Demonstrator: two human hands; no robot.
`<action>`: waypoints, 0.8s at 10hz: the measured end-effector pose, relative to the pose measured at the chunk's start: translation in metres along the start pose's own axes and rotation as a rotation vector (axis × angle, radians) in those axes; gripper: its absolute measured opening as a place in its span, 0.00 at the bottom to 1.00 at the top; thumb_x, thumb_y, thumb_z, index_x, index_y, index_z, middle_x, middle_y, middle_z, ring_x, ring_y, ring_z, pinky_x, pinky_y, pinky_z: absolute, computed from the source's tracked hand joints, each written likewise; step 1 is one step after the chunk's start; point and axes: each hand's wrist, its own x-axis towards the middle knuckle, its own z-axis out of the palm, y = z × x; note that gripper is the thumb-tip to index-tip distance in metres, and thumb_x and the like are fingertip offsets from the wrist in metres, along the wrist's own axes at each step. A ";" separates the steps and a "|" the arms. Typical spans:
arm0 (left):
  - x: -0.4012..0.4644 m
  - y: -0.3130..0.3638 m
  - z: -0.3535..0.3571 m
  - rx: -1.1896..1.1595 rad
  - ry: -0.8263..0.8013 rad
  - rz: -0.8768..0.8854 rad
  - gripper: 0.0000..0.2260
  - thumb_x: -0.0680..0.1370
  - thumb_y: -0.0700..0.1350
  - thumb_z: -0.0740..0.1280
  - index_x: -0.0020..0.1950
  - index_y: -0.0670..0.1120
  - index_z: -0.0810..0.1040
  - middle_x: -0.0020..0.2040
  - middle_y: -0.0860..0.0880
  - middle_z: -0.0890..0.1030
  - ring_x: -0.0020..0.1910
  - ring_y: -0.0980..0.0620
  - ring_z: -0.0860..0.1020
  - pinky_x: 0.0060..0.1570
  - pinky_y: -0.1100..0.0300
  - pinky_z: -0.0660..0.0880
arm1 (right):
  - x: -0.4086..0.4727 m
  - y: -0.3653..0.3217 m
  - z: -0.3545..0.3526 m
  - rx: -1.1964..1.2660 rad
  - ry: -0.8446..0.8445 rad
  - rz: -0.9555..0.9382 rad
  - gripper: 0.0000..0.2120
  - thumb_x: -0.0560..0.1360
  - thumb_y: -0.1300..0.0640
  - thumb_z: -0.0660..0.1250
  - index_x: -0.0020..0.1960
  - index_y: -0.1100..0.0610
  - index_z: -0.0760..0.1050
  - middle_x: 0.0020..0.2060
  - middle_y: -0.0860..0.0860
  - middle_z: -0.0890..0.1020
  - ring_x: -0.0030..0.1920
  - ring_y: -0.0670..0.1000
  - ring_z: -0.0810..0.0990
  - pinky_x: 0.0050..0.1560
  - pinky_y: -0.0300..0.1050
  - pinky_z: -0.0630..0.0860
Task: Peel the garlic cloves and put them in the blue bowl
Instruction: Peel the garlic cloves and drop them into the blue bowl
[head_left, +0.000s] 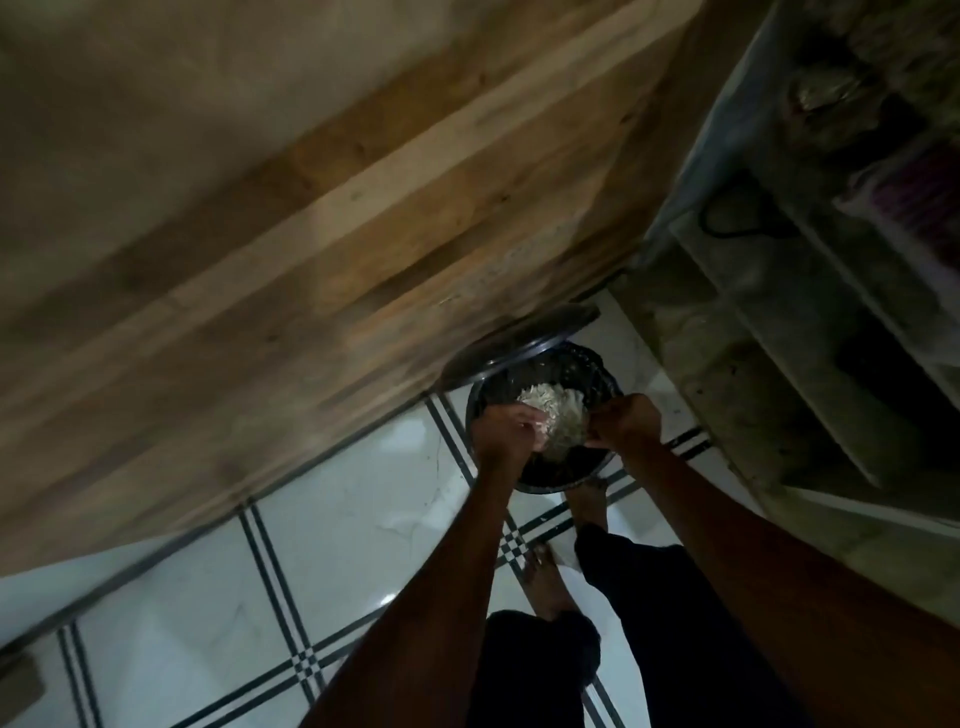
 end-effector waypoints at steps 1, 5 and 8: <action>0.045 -0.041 0.025 0.420 0.174 0.126 0.10 0.77 0.45 0.63 0.47 0.45 0.84 0.45 0.47 0.84 0.45 0.48 0.82 0.49 0.49 0.80 | 0.030 0.010 0.020 -0.205 0.088 -0.073 0.18 0.65 0.51 0.79 0.46 0.64 0.83 0.43 0.60 0.86 0.45 0.58 0.86 0.46 0.53 0.84; 0.051 -0.017 0.038 0.666 0.264 0.296 0.12 0.82 0.48 0.64 0.54 0.43 0.84 0.49 0.43 0.85 0.50 0.43 0.83 0.51 0.52 0.78 | 0.044 0.008 0.019 -0.231 0.024 -0.138 0.05 0.75 0.62 0.71 0.41 0.63 0.81 0.39 0.59 0.85 0.42 0.57 0.86 0.43 0.50 0.84; -0.095 0.082 0.013 0.121 0.262 0.493 0.20 0.78 0.56 0.66 0.34 0.43 0.76 0.27 0.48 0.74 0.28 0.54 0.72 0.33 0.55 0.70 | -0.110 -0.014 -0.082 -0.075 0.158 -0.433 0.09 0.71 0.53 0.64 0.41 0.52 0.83 0.39 0.54 0.86 0.42 0.55 0.84 0.46 0.48 0.81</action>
